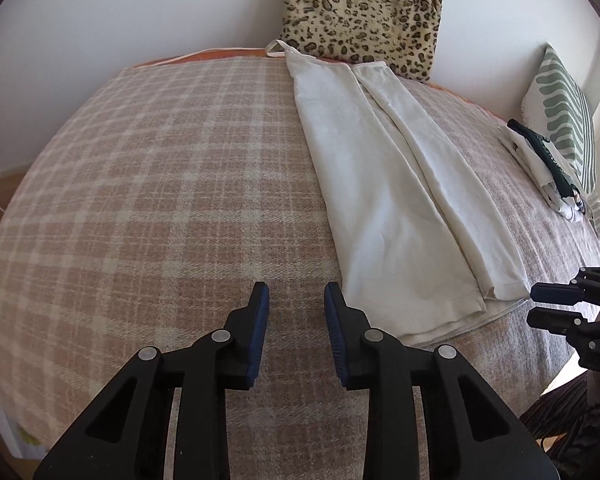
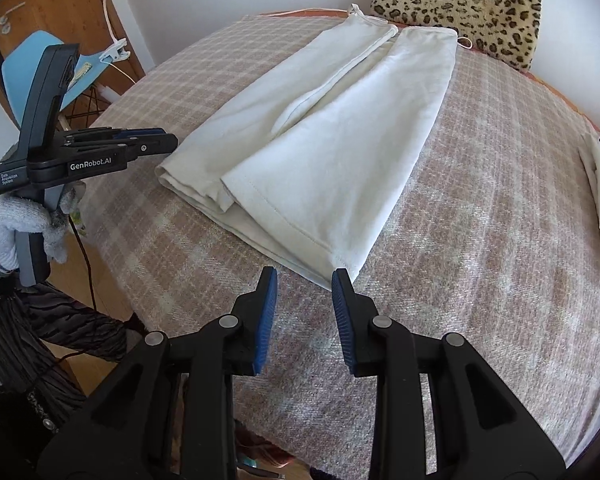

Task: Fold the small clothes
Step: 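Move both grippers to the hem edge of the camisole strip, then close both grippers on the hem and lift it off the bedspread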

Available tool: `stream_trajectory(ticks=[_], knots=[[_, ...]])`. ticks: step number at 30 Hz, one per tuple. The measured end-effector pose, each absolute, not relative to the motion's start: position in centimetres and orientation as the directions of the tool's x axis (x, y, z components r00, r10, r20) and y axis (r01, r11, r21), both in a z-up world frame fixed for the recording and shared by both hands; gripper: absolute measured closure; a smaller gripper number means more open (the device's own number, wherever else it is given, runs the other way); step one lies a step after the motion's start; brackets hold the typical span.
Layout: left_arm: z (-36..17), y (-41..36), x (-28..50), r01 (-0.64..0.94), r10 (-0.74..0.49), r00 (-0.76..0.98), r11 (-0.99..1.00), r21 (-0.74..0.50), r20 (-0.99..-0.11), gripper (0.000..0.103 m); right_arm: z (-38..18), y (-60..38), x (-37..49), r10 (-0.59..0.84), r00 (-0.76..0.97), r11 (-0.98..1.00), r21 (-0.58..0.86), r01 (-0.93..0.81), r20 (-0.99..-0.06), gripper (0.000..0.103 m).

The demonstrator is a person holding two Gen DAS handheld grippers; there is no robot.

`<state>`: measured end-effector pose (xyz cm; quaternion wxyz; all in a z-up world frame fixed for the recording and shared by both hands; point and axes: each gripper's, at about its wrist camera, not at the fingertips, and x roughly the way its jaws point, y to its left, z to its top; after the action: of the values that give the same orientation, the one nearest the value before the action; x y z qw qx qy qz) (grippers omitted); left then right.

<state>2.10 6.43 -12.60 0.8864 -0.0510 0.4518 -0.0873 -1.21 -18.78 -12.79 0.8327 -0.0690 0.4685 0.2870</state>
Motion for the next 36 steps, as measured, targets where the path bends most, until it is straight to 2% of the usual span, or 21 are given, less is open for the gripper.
stream_trajectory(ticks=[1,2,4,6,8,13,18,20,24,26,27,29,36], knots=[[-12.4,6.8,1.8,0.103,-0.234,0.576,0.971,-0.215,-0.783,0.076,-12.4,-19.5,-1.3,0.439,0.401,0.828,0.189,-0.527,-0.804,0.067],[-12.1,7.1,1.7,0.096,-0.259,0.57,0.964,-0.25,-0.779,0.074,-12.1,-20.2,-1.2,0.446,0.418,0.839,0.208,-0.503,-0.791,0.053],[-11.9,7.8,1.8,0.077,-0.345,0.546,0.928,-0.364,-0.764,0.069,-11.8,-21.8,-0.6,0.458,0.439,0.858,0.254,-0.447,-0.773,0.043],[-12.3,8.2,2.2,0.041,-0.437,0.497,0.875,-0.482,-0.75,0.059,-12.2,-23.0,0.4,0.487,0.411,0.857,0.329,-0.397,-0.771,0.043],[-12.9,7.9,2.4,0.026,-0.486,0.451,0.845,-0.533,-0.748,0.059,-12.8,-23.8,1.4,0.529,0.374,0.841,0.41,-0.354,-0.762,0.043],[-13.1,7.4,2.2,0.045,-0.517,0.403,0.835,-0.549,-0.755,0.059,-14.4,-24.5,2.6,0.618,0.295,0.785,0.553,-0.279,-0.728,0.043],[-13.3,7.7,2.4,0.037,-0.55,0.395,0.81,-0.586,-0.736,0.061,-15.1,-24.4,3.2,0.661,0.267,0.75,0.607,-0.261,-0.702,0.043],[-13.4,7.6,2.5,0.043,-0.56,0.389,0.804,-0.593,-0.731,0.063,-15.5,-24.3,3.6,0.683,0.253,0.731,0.635,-0.251,-0.686,0.046],[-14.0,7.1,2.5,0.05,-0.58,0.371,0.792,-0.608,-0.725,0.087,-15.4,-23.4,3.5,0.683,0.246,0.729,0.628,-0.271,-0.687,0.052],[-14.0,7.0,2.6,0.062,-0.58,0.364,0.796,-0.602,-0.729,0.091,-15.8,-22.9,3.5,0.685,0.231,0.727,0.629,-0.273,-0.691,0.067],[-14.1,7.1,2.6,0.059,-0.585,0.364,0.791,-0.609,-0.724,0.094,-15.9,-22.8,3.5,0.683,0.227,0.729,0.628,-0.271,-0.694,0.07],[-14.1,7.5,2.7,0.049,-0.596,0.37,0.779,-0.625,-0.713,0.097,-16.1,-22.5,3.6,0.675,0.221,0.736,0.622,-0.268,-0.704,0.091],[-12.0,7.7,2.8,0.086,-0.61,0.421,0.764,-0.64,-0.672,0.099,-15.8,-23.0,3.5,0.709,0.235,0.705,0.663,-0.251,-0.665,0.096]])
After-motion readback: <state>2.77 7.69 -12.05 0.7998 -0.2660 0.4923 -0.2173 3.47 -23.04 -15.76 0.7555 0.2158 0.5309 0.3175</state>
